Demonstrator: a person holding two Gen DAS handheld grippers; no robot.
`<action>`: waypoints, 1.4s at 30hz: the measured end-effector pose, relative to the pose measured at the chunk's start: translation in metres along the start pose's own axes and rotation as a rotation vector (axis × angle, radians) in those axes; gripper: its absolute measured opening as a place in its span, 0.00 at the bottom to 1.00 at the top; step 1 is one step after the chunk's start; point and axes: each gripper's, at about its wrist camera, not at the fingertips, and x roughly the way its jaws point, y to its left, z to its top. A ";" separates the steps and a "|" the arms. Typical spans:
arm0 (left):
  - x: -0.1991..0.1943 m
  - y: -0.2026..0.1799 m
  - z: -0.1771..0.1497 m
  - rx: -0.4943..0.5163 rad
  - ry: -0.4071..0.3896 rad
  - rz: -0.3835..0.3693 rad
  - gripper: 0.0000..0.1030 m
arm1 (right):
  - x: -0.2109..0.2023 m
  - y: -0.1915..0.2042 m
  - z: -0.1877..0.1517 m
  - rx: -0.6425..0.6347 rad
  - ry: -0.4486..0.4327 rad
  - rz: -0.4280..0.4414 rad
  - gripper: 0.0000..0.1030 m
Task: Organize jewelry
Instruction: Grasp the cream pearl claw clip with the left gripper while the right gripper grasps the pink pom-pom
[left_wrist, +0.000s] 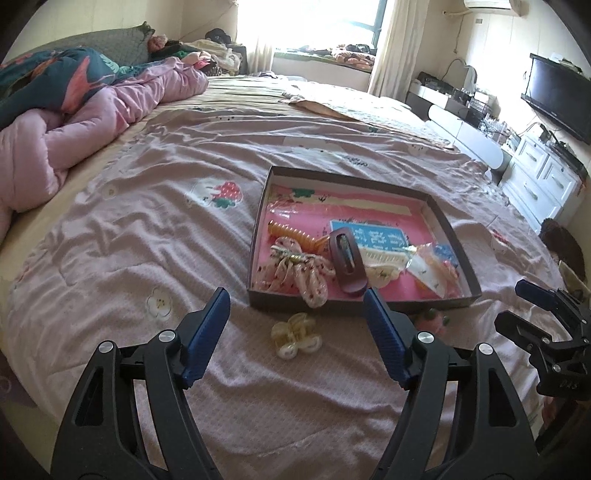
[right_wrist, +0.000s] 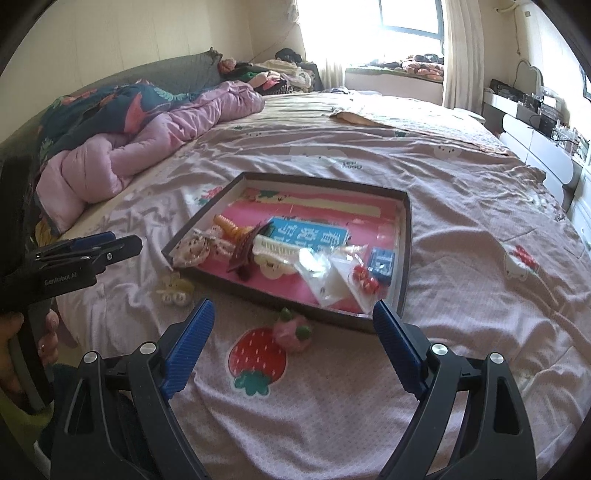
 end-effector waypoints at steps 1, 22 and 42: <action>0.001 0.001 -0.002 0.003 0.002 0.008 0.63 | 0.002 0.001 -0.002 0.000 0.006 0.001 0.82; 0.051 0.034 -0.038 -0.045 0.124 0.038 0.65 | 0.065 0.000 -0.030 0.028 0.133 0.010 0.82; 0.082 0.010 -0.031 -0.033 0.162 -0.164 0.57 | 0.103 0.001 -0.028 0.006 0.178 0.047 0.28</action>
